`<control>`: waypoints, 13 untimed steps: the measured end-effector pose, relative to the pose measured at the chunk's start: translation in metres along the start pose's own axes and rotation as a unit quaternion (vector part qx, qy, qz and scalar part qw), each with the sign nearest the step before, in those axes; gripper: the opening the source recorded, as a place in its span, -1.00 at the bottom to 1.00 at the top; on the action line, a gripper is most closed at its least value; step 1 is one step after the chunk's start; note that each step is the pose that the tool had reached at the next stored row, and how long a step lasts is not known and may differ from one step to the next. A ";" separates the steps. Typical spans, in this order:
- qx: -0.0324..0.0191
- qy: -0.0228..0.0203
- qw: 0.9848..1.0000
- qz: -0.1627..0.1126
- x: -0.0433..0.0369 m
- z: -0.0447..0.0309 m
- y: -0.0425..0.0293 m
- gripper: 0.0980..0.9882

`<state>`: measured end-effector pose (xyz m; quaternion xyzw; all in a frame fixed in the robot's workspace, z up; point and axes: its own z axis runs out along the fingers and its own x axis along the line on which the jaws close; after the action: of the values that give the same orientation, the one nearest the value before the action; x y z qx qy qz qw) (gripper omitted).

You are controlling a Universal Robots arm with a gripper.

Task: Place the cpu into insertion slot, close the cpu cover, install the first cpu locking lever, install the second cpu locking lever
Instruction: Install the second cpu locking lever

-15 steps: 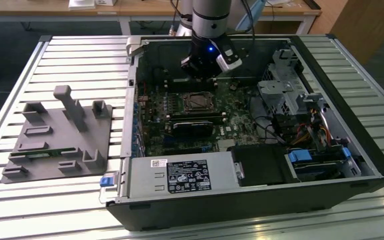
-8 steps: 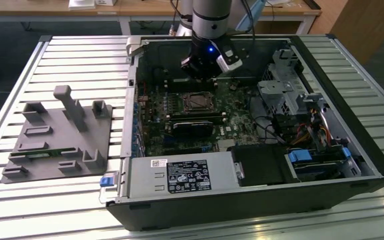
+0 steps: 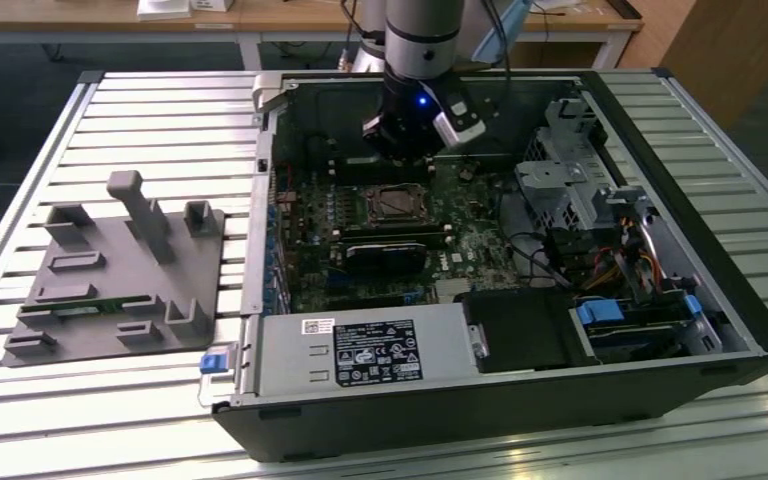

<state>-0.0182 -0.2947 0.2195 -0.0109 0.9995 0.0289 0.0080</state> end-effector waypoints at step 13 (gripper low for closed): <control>0.001 0.000 1.000 0.000 0.0002 -0.0009 -0.0101 -0.98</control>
<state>-0.0183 -0.3048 0.2197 -0.0109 0.9995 0.0283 0.0080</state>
